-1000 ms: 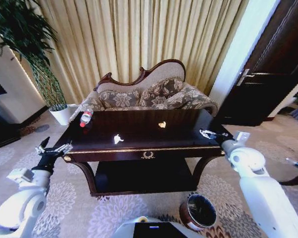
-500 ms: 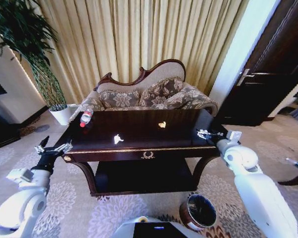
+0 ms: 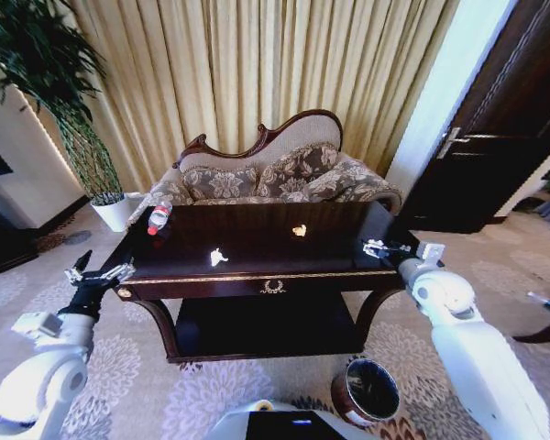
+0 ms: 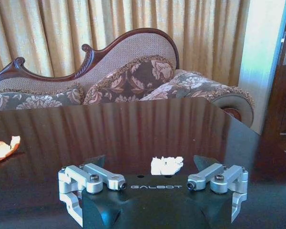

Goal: Move to the front of the table and place the trash on the table into the trash bin.

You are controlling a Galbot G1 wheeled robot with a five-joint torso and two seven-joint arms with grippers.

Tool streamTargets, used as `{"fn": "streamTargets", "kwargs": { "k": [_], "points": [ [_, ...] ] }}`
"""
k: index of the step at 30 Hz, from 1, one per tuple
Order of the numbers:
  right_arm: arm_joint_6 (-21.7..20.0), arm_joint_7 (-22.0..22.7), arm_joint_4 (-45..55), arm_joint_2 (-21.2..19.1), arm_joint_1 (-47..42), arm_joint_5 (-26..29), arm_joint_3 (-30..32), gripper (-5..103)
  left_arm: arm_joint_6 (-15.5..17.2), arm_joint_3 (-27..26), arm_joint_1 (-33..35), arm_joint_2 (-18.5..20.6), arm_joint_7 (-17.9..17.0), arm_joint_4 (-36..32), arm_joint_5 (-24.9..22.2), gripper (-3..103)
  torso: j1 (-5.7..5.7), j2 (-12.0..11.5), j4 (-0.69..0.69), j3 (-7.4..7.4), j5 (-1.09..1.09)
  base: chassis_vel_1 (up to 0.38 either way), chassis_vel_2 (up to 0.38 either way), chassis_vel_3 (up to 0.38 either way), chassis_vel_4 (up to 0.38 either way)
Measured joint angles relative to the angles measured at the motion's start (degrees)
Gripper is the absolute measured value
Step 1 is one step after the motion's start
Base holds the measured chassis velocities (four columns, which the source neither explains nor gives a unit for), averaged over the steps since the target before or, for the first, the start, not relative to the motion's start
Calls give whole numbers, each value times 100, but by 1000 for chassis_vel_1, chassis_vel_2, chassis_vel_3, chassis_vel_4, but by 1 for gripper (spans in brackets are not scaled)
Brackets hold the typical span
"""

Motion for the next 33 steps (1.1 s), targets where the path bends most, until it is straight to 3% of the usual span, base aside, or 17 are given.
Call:
{"fn": "streamTargets", "kwargs": {
  "k": [3, 9, 14, 17, 24, 33],
  "points": [
    [2, 7, 1, 5, -17, -14, -11, 103, -2, -1, -15, 0, 1, -6, -6, 100, 0, 0, 0, 0, 0, 0, 0, 0, 0],
    [33, 15, 12, 14, -60, -42, -18, 84, -23, -2, -9, -4, 8, -9, -9, 100, 0, 0, 0, 0, 0, 0, 0, 0, 0],
    [83, 17, -16, 16, -66, -74, -29, 78, -34, -8, -16, -4, 13, -9, -11, 100, 0, 0, 0, 0, 0, 0, 0, 0, 0],
    [118, 15, -32, 8, -85, -85, -30, 66, -39, 1, -31, -6, 15, -3, -11, 100, 0, 0, 0, 0, 0, 0, 0, 0, 0],
    [135, 15, -54, 26, -91, -108, -46, 64, -40, -4, -61, 2, 16, 2, -32, 100, 0, 0, 0, 0, 0, 0, 0, 0, 0],
    [222, 10, -166, 101, -1, -206, -193, 50, -50, -46, -73, 18, 23, 26, -73, 100, 0, 0, 0, 0, 0, 0, 0, 0, 0]
  ]
}}
